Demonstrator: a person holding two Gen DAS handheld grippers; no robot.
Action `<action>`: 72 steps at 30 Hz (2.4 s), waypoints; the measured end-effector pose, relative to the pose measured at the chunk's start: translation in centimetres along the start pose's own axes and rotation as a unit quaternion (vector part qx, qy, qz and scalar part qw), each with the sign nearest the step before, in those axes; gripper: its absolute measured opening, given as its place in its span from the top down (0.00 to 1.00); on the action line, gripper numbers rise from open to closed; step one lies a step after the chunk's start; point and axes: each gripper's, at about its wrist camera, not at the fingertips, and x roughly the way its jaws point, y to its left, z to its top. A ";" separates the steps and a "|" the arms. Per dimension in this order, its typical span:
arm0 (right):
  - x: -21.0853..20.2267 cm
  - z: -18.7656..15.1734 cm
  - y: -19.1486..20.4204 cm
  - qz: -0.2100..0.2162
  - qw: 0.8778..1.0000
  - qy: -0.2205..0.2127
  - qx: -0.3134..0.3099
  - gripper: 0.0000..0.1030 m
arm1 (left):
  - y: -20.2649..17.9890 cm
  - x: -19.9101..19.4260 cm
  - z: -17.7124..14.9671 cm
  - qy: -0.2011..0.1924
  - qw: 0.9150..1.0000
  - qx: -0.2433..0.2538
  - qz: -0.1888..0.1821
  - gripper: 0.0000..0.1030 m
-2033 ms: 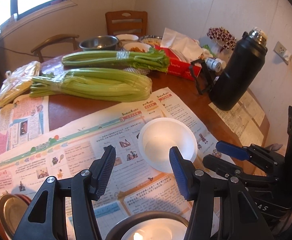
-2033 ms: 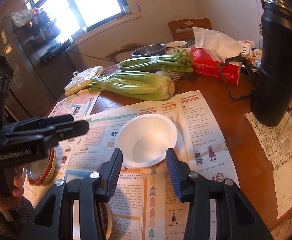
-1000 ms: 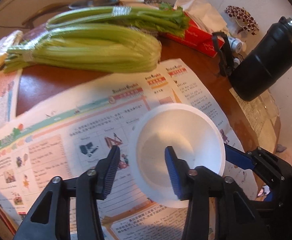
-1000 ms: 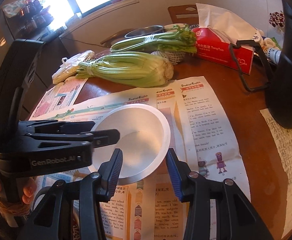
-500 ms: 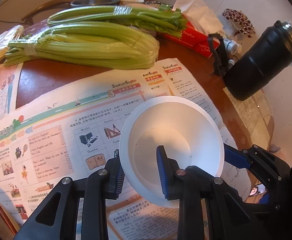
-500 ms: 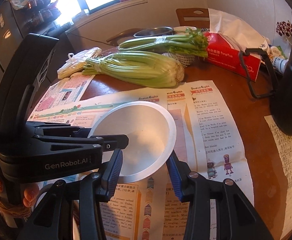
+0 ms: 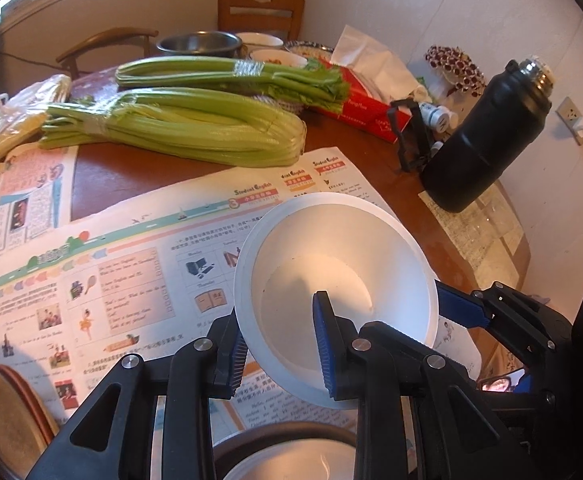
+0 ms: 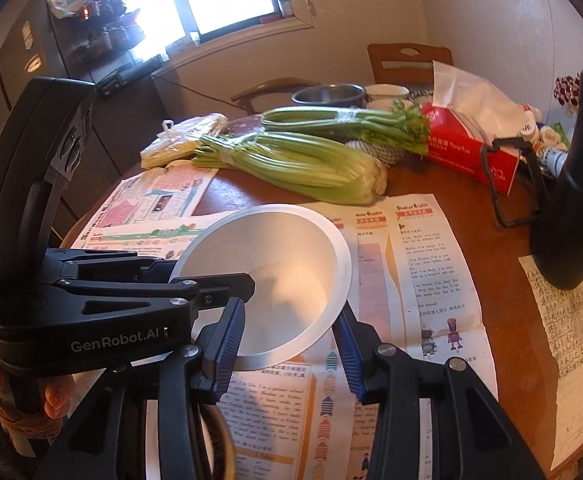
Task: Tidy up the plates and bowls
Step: 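Lift the second paper bowl with the left tool and lower it into the pot, then settle the bowl onto the first bowl and open the left tool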
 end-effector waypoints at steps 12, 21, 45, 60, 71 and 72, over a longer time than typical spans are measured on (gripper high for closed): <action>-1.7 -0.6 2.8 0.016 0.999 -0.007 -0.031 0.56 | 0.9 -3.2 -2.4 -0.028 0.999 -0.018 0.011 0.70; -3.3 -1.4 4.3 0.022 0.999 -0.011 -0.048 0.56 | 1.1 -5.4 -4.3 -0.041 0.999 -0.022 0.007 0.70; -6.5 -5.4 7.3 0.043 0.995 -0.012 -0.085 0.56 | 0.7 -8.1 -10.3 -0.052 0.998 -0.035 0.020 0.70; -5.8 -7.2 7.4 0.050 0.995 0.009 -0.087 0.56 | 0.8 -6.9 -11.9 -0.034 0.998 -0.042 0.027 0.70; -4.9 -8.3 7.5 0.050 0.994 0.026 -0.092 0.56 | 1.1 -5.9 -13.0 -0.021 0.998 -0.047 0.036 0.70; -4.8 -8.4 7.5 0.051 0.994 0.027 -0.093 0.56 | 1.1 -5.9 -13.1 -0.021 0.998 -0.047 0.037 0.70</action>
